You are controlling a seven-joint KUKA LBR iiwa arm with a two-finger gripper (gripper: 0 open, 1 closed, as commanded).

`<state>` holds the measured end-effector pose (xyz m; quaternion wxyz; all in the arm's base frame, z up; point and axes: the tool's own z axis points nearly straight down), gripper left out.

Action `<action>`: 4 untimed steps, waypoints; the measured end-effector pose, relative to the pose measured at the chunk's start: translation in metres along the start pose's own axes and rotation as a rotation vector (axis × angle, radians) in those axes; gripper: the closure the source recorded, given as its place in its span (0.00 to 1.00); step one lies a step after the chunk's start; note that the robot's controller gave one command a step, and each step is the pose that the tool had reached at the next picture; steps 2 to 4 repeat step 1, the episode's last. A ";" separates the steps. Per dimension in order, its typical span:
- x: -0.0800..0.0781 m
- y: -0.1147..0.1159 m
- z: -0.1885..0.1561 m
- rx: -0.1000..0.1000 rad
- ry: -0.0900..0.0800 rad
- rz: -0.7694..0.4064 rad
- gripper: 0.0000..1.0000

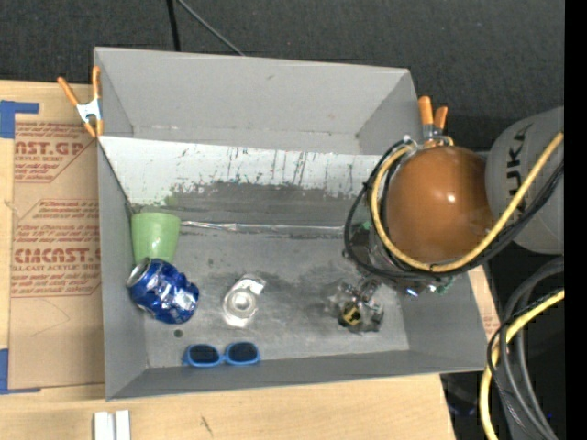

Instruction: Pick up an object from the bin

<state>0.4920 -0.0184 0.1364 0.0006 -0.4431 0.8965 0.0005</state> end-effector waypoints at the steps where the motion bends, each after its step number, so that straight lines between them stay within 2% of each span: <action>1: -0.002 0.000 -0.062 0.005 -0.003 0.001 1.00; 4: -0.002 0.000 -0.062 0.005 -0.003 0.001 1.00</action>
Offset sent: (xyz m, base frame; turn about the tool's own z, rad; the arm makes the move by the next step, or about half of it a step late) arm -0.0001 0.0000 0.0591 0.0000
